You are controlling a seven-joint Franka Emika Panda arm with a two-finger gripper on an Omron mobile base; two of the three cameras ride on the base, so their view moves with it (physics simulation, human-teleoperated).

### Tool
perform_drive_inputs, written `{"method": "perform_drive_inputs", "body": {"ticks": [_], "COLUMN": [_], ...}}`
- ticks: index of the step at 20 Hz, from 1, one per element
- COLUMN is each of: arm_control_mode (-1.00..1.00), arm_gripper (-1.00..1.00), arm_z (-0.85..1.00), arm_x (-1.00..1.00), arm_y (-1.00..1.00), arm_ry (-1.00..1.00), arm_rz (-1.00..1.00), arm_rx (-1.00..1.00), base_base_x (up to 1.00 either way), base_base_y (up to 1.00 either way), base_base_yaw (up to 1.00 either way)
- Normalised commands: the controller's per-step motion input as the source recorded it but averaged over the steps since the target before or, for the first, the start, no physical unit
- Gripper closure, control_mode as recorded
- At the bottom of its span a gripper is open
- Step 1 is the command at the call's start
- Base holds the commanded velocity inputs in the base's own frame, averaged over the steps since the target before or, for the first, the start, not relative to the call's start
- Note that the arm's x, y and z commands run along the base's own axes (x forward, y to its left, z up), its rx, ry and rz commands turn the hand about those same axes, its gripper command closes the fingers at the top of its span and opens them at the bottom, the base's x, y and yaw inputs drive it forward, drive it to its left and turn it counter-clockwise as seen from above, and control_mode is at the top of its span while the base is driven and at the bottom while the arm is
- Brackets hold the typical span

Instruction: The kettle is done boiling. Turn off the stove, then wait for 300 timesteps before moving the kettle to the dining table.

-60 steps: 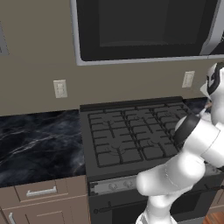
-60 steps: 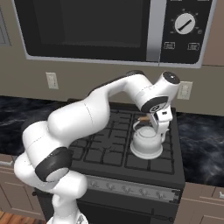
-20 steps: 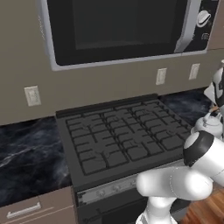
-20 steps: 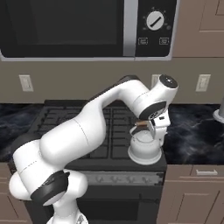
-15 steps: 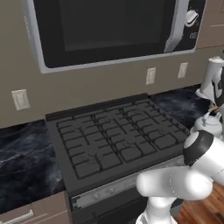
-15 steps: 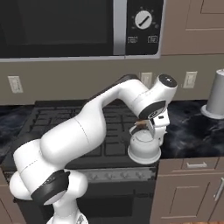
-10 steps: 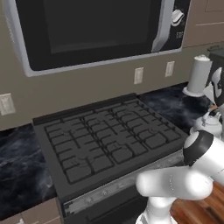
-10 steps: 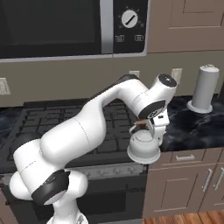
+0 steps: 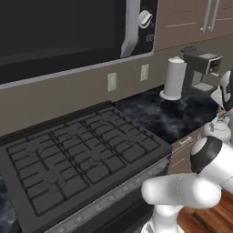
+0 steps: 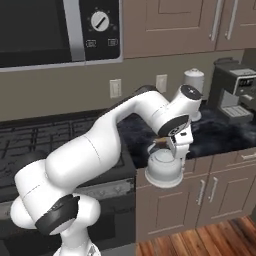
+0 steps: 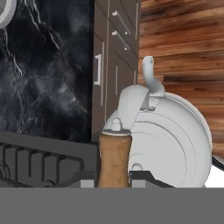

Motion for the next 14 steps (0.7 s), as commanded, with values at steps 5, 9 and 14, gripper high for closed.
{"method": "perform_drive_inputs", "body": {"ticks": [5,9,14], "arm_control_mode": [1.00,1.00,1.00], "arm_gripper": [1.00,1.00,1.00], "arm_z": [0.00,0.00,0.00], "arm_x": [0.00,0.00,0.00], "arm_y": [0.00,0.00,0.00], "arm_ry": [0.00,0.00,0.00], "arm_rz": [0.00,0.00,0.00], "arm_rx": [0.00,0.00,0.00], "base_base_x": [-0.02,-0.12,-0.15], "base_base_y": [-0.56,-0.53,-0.52], "base_base_yaw": [-0.30,-0.33,-0.34]}}
